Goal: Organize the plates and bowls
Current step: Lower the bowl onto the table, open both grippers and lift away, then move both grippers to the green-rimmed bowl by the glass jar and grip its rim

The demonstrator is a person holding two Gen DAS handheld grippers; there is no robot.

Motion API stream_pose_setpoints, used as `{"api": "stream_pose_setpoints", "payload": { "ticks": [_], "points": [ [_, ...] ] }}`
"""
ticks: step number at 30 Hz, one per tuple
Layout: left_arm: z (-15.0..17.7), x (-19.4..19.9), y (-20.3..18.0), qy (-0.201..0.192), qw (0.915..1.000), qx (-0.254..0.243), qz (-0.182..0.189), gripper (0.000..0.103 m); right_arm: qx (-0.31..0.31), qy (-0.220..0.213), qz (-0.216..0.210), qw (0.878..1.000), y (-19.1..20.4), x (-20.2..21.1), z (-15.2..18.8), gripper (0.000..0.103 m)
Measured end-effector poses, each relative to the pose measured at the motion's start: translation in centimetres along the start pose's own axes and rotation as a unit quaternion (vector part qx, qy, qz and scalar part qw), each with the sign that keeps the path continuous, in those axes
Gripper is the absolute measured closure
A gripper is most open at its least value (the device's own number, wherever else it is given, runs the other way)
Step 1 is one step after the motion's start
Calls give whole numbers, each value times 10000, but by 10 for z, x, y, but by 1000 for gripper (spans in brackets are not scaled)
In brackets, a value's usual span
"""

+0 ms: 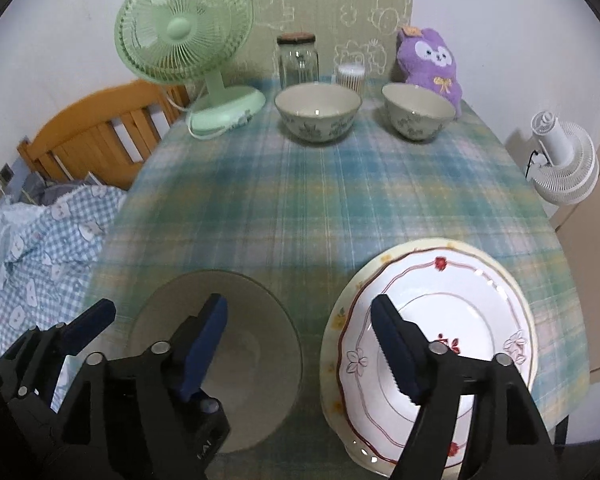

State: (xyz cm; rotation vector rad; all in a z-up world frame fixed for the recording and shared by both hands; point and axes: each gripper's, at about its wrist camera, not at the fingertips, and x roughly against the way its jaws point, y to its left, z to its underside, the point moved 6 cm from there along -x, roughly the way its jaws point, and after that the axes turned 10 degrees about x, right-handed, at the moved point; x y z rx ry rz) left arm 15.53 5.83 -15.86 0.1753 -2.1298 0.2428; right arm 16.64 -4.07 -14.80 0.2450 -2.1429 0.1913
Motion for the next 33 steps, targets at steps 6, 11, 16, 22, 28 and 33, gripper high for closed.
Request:
{"api": "stream_pose_setpoints", "payload": {
  "ticks": [6,11,16,22,28,33],
  "points": [
    [-17,33,-8,-366,9993,57,-86,17,-52,-347,64,9994,-9,37,-17,22],
    [-37,56,-20,-499,9987,1,80,20,-194,-555,162,9981,-19,65,-37,22],
    [-61,67,-32,-585,9977,-132,323,22,-359,-638,387,9966,-29,82,-58,22],
    [-89,71,-43,-748,9953,-339,505,22,-469,-827,580,9938,-37,91,-84,22],
    [-110,64,-58,-800,9945,-355,580,23,-459,-911,635,9927,-50,88,-107,22],
    [-127,47,-72,-804,9956,-193,432,23,-336,-904,575,9937,-68,70,-128,22]
  ]
}}
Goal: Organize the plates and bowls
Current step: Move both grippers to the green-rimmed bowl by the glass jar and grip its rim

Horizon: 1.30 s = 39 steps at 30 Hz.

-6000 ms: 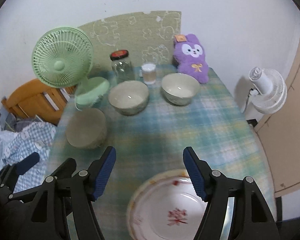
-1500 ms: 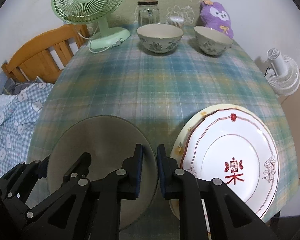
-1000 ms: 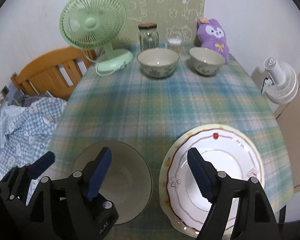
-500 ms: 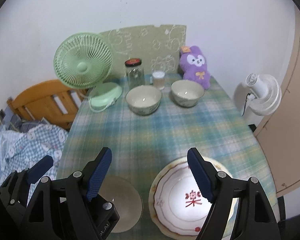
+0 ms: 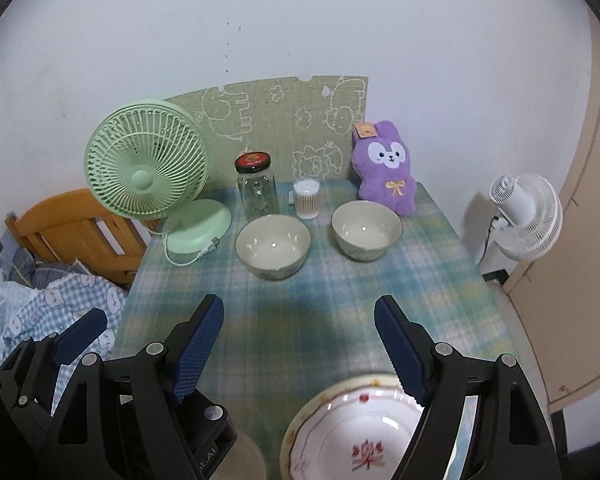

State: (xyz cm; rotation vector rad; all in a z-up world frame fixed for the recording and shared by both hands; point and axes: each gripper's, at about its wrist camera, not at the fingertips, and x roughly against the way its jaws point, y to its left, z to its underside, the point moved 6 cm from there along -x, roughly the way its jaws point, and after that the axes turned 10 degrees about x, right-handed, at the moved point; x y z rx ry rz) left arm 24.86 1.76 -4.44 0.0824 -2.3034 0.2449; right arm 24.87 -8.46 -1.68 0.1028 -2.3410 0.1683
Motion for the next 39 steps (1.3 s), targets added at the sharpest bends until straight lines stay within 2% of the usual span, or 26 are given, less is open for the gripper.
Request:
{"api": "stream_pose_setpoints", "payload": {
  "ticks": [12,24,28,29,30,32,34,39],
  "points": [
    [-35,-74,-22,12,9982,495,-347,23,554,148,-454,9973,-24,-92,-47,22],
    [-54,-161,-20,95,9955,636,-693,23,667,265,-781,9944,-28,-184,-66,23],
    [-55,-188,-18,171,9948,520,-864,24,606,374,-898,9934,-27,-216,-64,33],
    [-54,-194,-18,214,9948,496,-868,25,589,403,-929,9931,-26,-222,-64,33],
    [-53,-200,-18,247,9948,481,-866,30,582,459,-966,9926,-25,-231,-63,36],
    [-51,-209,-19,303,9948,410,-882,32,602,516,-961,9922,-24,-242,-61,43],
    [-49,-219,-19,381,9947,397,-872,35,588,587,-1008,9914,-23,-255,-58,44],
    [-43,-241,-18,576,9943,486,-748,49,586,723,-1092,9897,-20,-277,-55,48]
  ]
}}
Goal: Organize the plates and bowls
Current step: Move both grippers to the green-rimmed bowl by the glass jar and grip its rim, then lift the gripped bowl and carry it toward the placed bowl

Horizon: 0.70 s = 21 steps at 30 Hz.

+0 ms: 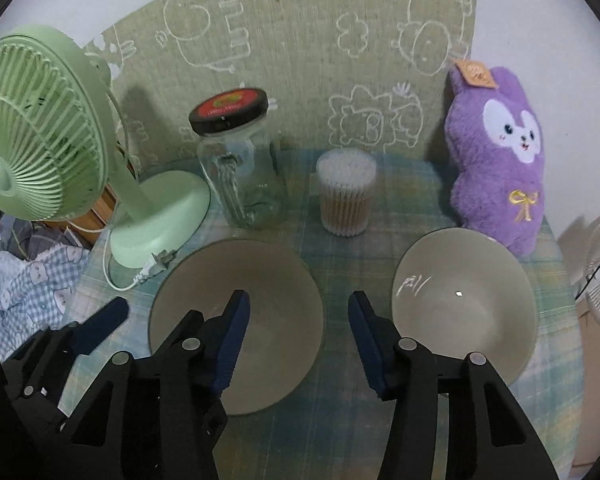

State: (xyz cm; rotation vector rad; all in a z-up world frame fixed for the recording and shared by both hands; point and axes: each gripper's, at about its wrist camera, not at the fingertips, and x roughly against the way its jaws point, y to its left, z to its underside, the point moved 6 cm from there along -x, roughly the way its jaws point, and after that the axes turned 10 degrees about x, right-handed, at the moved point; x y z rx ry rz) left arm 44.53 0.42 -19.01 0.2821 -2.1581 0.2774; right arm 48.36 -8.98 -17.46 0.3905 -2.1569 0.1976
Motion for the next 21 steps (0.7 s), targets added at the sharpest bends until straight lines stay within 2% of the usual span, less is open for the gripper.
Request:
{"api": "stream_pose_setpoints", "payload": {
  "ticks": [4,8,13,21],
  "points": [
    [2,-10,0,105,9999,-23,-72,54,41,120,-75,9999,1,-13,3,58],
    [5,-20,2,246,9997,8,-85,61,74,222,-72,9997,2,-22,4,62],
    [8,-27,0,372,9992,-60,-93,71,86,224,133,9996,-1,-28,6,77],
    [6,-31,4,333,9992,-62,-233,82,64,295,160,9994,-5,-33,7,80]
  ]
}}
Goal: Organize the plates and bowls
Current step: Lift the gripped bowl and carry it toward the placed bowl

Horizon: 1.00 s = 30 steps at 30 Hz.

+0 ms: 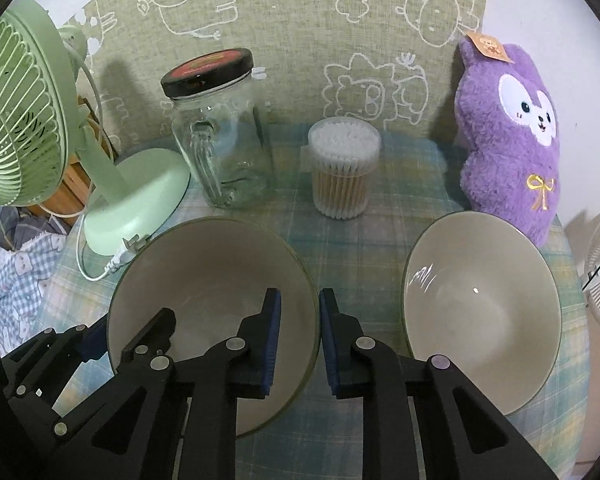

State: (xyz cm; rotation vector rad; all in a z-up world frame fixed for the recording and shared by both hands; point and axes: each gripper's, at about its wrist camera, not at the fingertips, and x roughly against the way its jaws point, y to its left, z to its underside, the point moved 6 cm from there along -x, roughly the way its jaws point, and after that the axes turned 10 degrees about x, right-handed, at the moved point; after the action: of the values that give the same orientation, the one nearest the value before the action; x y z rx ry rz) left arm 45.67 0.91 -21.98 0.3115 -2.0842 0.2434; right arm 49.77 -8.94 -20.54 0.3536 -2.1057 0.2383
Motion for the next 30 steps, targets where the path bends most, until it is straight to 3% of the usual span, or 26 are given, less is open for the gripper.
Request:
{"api": "stream_pose_setpoints", "payload": {
  "ticks": [5,7,16,30],
  "points": [
    [-1,-2,4,-19,9999,58,-109,90,52,39,73,10000,0,-2,0,84],
    [0,-1,5,-22,9999,60,-139,90,114,27,151,9998,1,-2,0,89],
    [5,10,4,40,9999,17,-122,90,145,64,191,9997,1,10,6,89],
    [8,62,4,-144,9998,-96,47,90,29,-129,382,9992,5,68,13,89]
  ]
}}
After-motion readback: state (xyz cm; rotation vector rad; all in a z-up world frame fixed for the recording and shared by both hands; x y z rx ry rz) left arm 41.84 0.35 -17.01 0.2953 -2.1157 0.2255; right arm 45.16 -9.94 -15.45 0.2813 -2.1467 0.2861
